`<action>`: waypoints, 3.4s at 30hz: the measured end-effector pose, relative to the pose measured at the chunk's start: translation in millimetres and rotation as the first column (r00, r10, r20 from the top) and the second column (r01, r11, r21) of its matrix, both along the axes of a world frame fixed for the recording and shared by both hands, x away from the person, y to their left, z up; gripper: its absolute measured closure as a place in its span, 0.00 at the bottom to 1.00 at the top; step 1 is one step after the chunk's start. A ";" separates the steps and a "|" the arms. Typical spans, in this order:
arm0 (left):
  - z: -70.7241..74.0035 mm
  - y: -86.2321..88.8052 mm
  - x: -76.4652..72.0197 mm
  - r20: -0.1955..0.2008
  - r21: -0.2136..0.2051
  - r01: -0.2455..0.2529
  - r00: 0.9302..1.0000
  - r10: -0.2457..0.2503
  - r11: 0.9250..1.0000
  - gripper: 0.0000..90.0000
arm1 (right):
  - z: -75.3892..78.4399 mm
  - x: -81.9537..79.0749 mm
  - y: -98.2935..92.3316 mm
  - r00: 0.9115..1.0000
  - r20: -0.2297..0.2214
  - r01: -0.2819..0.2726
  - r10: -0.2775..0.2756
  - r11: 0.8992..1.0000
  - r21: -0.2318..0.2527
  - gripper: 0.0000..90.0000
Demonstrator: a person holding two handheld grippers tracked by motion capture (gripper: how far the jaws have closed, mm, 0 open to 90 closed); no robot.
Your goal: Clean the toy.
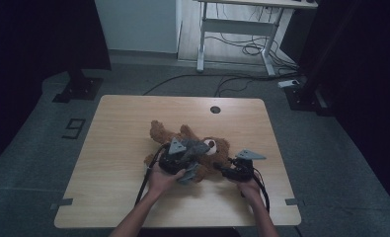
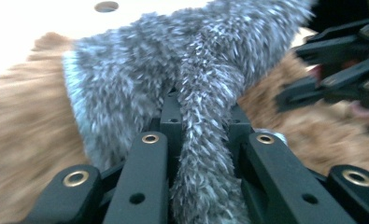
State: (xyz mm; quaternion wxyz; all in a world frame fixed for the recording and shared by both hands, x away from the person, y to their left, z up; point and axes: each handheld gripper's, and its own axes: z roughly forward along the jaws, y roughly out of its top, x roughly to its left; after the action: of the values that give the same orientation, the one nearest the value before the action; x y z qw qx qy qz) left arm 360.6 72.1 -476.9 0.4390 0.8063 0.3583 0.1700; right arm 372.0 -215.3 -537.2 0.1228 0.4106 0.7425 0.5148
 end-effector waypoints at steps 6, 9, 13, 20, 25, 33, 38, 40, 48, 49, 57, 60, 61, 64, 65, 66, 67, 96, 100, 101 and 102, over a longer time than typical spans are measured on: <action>-2.1 51.3 -7.8 0.001 -0.014 -0.090 0.996 0.090 0.996 0.84 | 0.4 -0.3 0.0 1.000 0.003 -0.001 0.001 1.000 -0.003 0.51; -10.7 70.2 -10.1 -0.014 -0.012 -0.126 0.992 0.126 0.992 0.84 | 0.0 0.0 -0.1 1.000 0.002 -0.001 0.001 1.000 0.003 0.51; -19.4 91.2 -10.5 -0.037 -0.026 -0.188 0.982 0.187 0.982 0.84 | -0.2 0.7 -0.8 1.000 -0.001 -0.005 0.005 1.000 0.003 0.51; 6.0 70.6 -15.7 0.003 -0.086 -0.131 0.991 0.132 0.988 0.84 | -1.2 1.1 -1.8 1.000 -0.009 0.003 -0.003 1.000 0.019 0.51; 28.2 29.6 -14.8 0.036 -0.111 -0.023 0.999 0.027 0.994 0.84 | -0.9 0.6 -1.6 1.000 -0.009 0.003 -0.003 1.000 0.013 0.51; 14.6 -62.0 -6.8 -0.013 -0.002 0.138 0.990 -0.138 0.990 0.84 | -0.7 0.4 -1.4 1.000 -0.009 0.005 -0.004 1.000 0.013 0.51; -8.2 -70.7 -2.8 -0.047 0.049 0.146 0.988 -0.144 0.988 0.84 | -0.8 0.4 -1.8 1.000 -0.008 0.002 -0.002 1.000 0.000 0.51; -9.5 -64.9 -3.3 -0.049 0.058 0.139 0.989 -0.136 0.989 0.84 | -1.0 0.5 -1.9 1.000 -0.006 0.001 -0.001 1.000 0.001 0.51; -2.5 -10.4 -10.3 -0.026 0.036 0.052 0.998 -0.051 0.998 0.85 | -0.9 0.7 -2.8 1.000 -0.005 -0.009 0.009 1.000 0.000 0.52; -0.3 -5.3 -10.3 -0.019 0.036 0.042 0.999 -0.041 0.998 0.85 | -1.1 0.9 -3.2 1.000 -0.006 -0.010 0.010 1.000 0.004 0.52; 10.6 38.3 3.5 -0.016 -0.020 -0.061 0.998 0.060 0.998 0.84 | -1.8 1.8 -3.3 1.000 -0.007 -0.001 0.001 1.000 0.024 0.52; 13.0 48.6 10.1 -0.012 -0.027 -0.105 0.994 0.104 0.994 0.84 | -1.8 2.0 -3.8 1.000 -0.009 -0.002 0.002 1.000 0.025 0.52; 14.1 51.6 13.2 -0.013 -0.019 -0.116 0.993 0.116 0.993 0.84 | -1.8 2.0 -3.8 1.000 -0.009 -0.002 0.003 1.000 0.025 0.52; 16.4 57.5 21.0 -0.002 0.021 -0.153 0.988 0.153 0.988 0.84 | -1.9 2.2 -4.1 1.000 -0.010 -0.004 0.004 1.000 0.027 0.52; 15.9 59.7 24.6 0.000 0.038 -0.169 0.986 0.170 0.985 0.85 | -1.9 2.2 -4.1 1.000 -0.010 -0.003 0.004 1.000 0.027 0.52; 15.2 61.1 26.6 -0.002 0.047 -0.177 0.984 0.178 0.983 0.85 | -1.9 2.2 -4.0 1.000 -0.010 -0.003 0.004 1.000 0.027 0.52; 13.5 62.6 28.9 -0.007 0.056 -0.185 0.983 0.186 0.981 0.85 | -1.9 2.2 -4.0 1.000 -0.010 -0.003 0.004 1.000 0.026 0.52; -49.3 100.1 44.6 -0.147 0.198 -0.268 0.943 0.299 0.943 0.85 | -2.5 2.2 -3.1 1.000 -0.009 0.000 0.000 1.000 0.026 0.53; -31.9 107.8 37.2 -0.117 0.117 -0.274 0.951 0.287 0.955 0.85 | -2.3 2.0 -3.6 1.000 -0.010 0.000 0.000 1.000 0.021 0.53; -25.0 108.3 34.6 -0.101 0.090 -0.273 0.954 0.281 0.958 0.85 | -2.4 2.2 -3.9 1.000 -0.011 0.001 -0.001 1.000 0.023 0.53; -15.9 108.0 31.8 -0.085 0.050 -0.263 0.960 0.266 0.964 0.85 | -2.7 2.6 -4.1 1.000 -0.013 0.002 -0.001 1.000 0.027 0.53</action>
State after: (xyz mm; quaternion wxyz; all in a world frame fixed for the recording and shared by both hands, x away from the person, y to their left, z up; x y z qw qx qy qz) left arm 392.4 180.1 -492.8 0.3802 0.7662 0.4791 0.1972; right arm 374.6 -219.4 -539.9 0.1129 0.4160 0.7360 0.5220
